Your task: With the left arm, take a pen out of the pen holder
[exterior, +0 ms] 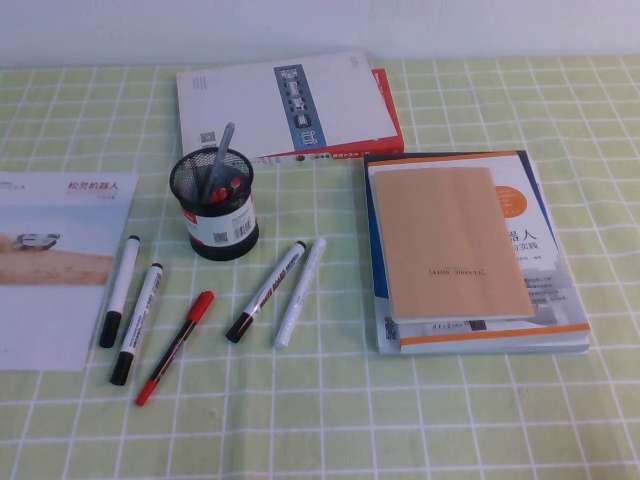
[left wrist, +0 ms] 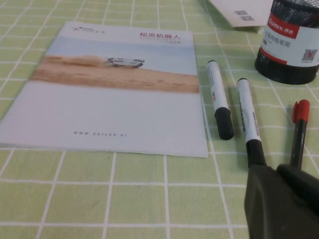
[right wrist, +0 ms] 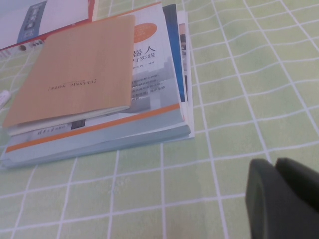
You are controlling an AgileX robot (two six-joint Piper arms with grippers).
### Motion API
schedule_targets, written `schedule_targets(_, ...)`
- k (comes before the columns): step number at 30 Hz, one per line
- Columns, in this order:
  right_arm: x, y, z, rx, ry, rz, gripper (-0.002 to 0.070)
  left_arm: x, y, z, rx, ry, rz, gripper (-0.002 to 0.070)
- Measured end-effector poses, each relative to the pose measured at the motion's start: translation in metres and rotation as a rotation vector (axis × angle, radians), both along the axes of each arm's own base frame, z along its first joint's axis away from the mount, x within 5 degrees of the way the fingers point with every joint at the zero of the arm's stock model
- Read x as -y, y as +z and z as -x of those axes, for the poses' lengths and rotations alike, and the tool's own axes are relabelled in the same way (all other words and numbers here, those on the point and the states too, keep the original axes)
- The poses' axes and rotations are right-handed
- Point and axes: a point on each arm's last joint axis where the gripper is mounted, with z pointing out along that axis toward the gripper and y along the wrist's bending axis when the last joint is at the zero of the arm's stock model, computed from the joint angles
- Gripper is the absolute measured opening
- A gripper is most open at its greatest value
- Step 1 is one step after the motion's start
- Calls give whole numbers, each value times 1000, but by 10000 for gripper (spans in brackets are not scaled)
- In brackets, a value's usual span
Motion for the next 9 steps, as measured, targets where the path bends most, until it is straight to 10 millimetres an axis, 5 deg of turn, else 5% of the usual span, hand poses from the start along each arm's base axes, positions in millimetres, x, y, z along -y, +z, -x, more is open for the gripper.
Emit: schedule_targets(9, 0, 0, 0, 0, 0, 0, -15, 0, 0, 0, -5, 0, -5, -3)
